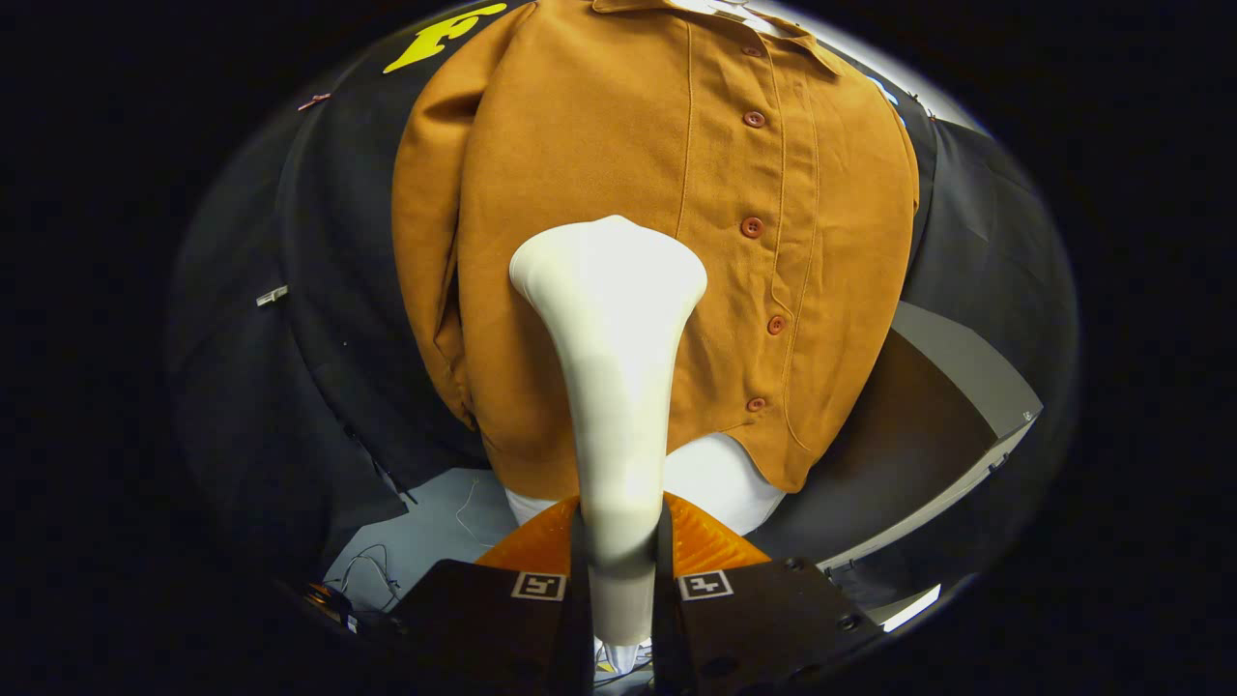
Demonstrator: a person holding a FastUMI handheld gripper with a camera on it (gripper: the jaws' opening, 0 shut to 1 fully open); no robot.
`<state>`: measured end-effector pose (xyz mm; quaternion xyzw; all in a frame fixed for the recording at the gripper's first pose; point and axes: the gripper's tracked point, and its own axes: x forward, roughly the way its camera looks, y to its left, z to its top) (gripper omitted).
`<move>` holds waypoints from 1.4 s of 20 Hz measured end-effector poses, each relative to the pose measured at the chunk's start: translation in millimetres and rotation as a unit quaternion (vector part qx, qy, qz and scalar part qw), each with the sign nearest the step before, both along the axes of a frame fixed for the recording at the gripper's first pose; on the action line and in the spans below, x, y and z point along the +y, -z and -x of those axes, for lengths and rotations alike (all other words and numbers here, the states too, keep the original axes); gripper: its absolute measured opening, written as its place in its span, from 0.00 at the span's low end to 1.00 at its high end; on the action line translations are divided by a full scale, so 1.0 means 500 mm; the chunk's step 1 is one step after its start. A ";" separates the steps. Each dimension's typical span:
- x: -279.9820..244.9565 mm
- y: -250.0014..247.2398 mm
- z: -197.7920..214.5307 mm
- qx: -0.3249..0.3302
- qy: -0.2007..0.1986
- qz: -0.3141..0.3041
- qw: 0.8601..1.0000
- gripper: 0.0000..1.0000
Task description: Iron the clothes twice with a garment steamer, once on the left side and once on the right side.
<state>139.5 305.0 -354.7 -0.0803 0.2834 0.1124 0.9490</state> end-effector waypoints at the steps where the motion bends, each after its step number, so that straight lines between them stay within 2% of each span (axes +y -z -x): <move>1: -0.006 -0.007 0.010 -0.003 -0.003 -0.001 1.000 0.27; 9: -0.065 -0.140 0.059 -0.053 -0.011 -0.022 0.998 0.27; 28: -0.324 -0.511 0.096 -0.176 0.033 -0.093 0.979 0.27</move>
